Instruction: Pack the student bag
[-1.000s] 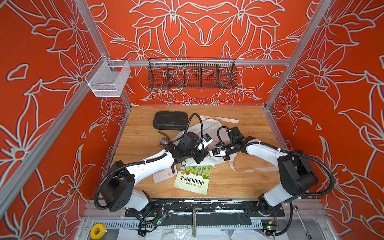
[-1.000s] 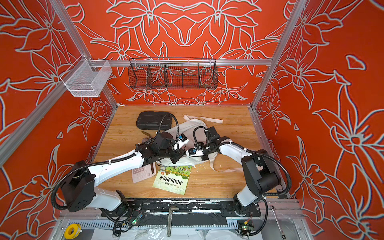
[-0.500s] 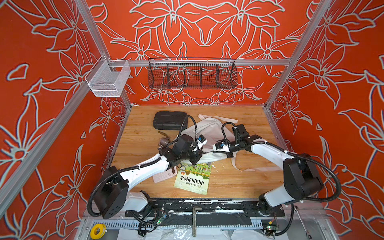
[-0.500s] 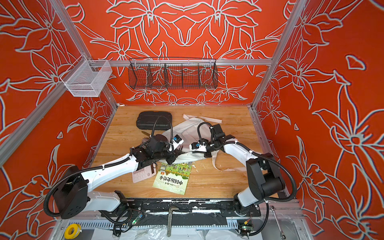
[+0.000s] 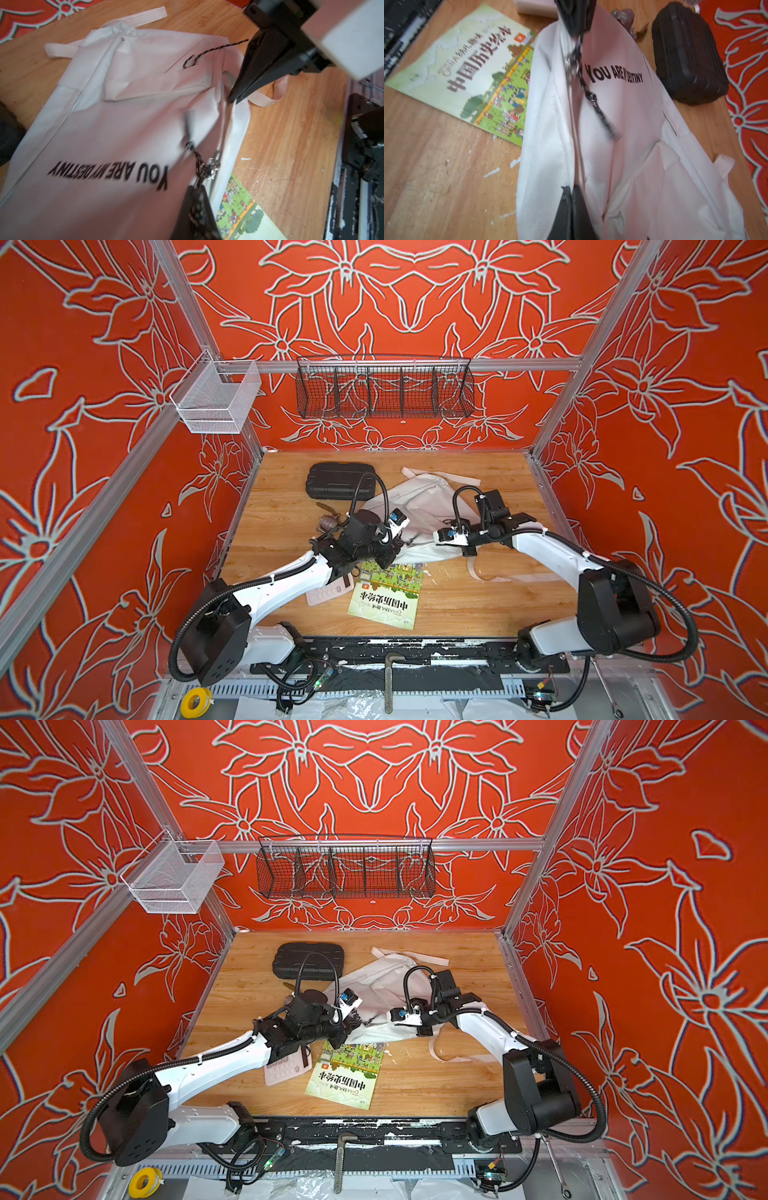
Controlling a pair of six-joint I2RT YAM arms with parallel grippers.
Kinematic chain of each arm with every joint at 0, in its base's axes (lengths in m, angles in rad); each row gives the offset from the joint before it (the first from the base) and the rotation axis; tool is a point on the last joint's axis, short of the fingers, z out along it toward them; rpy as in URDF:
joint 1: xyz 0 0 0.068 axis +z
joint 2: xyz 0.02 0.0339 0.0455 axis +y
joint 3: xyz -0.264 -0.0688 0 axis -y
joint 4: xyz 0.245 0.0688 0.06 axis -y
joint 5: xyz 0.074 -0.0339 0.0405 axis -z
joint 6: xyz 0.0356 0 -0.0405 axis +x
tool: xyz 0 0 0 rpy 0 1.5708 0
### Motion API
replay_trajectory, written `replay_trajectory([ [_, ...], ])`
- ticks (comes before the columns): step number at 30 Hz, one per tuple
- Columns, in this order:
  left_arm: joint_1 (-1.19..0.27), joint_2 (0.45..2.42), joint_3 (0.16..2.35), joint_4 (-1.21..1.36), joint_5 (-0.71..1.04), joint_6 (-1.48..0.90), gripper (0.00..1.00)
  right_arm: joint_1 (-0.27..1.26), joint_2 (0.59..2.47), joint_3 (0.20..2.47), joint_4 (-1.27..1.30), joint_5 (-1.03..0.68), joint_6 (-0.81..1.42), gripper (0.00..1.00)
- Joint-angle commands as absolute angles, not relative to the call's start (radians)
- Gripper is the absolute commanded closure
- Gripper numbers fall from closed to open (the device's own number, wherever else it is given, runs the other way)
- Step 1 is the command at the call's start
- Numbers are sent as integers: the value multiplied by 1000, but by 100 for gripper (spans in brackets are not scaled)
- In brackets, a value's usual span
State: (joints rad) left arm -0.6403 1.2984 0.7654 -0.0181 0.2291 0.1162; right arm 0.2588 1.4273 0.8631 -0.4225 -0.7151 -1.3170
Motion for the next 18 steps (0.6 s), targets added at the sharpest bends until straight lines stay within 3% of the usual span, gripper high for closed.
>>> replay_trajectory([
  [1, -587, 1275, 755, -40, 177, 116, 100, 205, 1406, 821, -512, -516, -1348, 100],
  [8, -585, 1296, 790, -44, 270, 120, 100, 193, 1361, 795, -465, -478, -1313, 100],
  [11, -588, 1316, 824, -33, 343, 82, 100, 205, 1289, 769, -378, -572, -1228, 62],
  [14, -602, 1340, 856, -24, 363, 63, 100, 236, 1208, 746, -282, -627, -1110, 52],
  [18, -621, 1362, 895, -18, 358, 50, 100, 356, 1179, 805, -324, -583, -1008, 50],
])
